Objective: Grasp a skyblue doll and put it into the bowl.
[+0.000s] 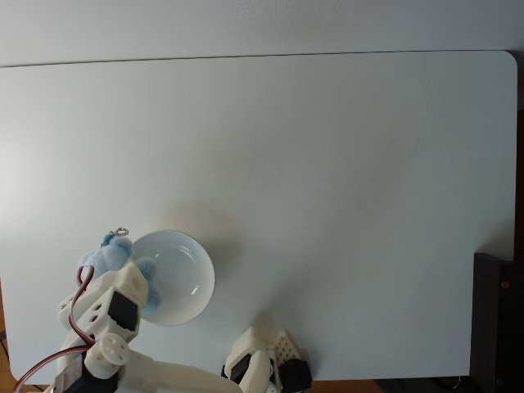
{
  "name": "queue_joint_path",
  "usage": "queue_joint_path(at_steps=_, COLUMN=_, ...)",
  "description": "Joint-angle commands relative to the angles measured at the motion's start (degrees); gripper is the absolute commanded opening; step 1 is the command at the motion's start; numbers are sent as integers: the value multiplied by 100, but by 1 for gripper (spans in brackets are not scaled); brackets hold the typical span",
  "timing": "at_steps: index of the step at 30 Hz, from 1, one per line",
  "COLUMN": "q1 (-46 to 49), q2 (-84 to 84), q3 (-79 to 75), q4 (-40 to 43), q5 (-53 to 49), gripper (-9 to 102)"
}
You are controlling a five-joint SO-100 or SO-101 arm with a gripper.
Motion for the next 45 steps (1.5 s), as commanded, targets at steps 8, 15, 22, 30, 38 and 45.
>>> queue_joint_path(at_steps=8, q1=-598, q2=-325, q3=18, q4=26, q5=-229, gripper=0)
queue_joint_path(at_steps=15, q1=-694, q2=-237, q3=800, q4=35, q5=-316, gripper=0)
queue_joint_path(at_steps=22, q1=-527, q2=-220, q3=1169, q4=35, q5=-316, gripper=0)
queue_joint_path(at_steps=30, q1=-431, q2=-220, q3=1178, q4=35, q5=-316, gripper=0)
queue_joint_path(at_steps=38, q1=-422, q2=-220, q3=1169, q4=35, q5=-325, gripper=7)
queue_joint_path(at_steps=45, q1=-396, q2=-211, q3=1099, q4=35, q5=-325, gripper=22)
